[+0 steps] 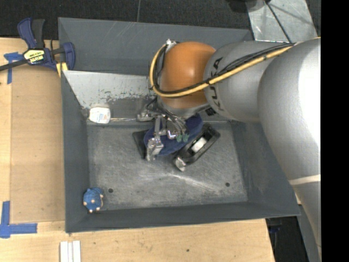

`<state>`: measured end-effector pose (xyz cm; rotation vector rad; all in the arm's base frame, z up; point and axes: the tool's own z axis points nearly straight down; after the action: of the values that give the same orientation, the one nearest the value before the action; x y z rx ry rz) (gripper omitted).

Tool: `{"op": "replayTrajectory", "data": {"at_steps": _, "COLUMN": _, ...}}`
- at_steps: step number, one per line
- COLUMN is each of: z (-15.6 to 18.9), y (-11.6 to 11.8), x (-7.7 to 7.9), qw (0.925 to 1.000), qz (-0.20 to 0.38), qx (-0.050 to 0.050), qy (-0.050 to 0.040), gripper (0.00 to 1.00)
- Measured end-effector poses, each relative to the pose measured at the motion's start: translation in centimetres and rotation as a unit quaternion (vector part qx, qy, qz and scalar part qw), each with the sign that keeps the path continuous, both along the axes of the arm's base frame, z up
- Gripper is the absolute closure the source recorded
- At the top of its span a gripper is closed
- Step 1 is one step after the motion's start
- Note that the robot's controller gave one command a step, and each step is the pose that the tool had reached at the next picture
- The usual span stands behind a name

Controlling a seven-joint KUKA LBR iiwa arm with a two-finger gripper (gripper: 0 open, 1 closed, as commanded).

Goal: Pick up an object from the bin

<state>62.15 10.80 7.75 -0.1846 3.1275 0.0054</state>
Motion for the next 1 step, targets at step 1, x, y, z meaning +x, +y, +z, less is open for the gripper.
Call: {"op": "replayTrajectory", "data": {"at_steps": 1, "z": -0.18, "y": -0.99, "x": 0.90, "qw": 0.9918, "qz": 0.128, "qx": 0.002, "qy": -0.0025, "gripper": 0.00}}
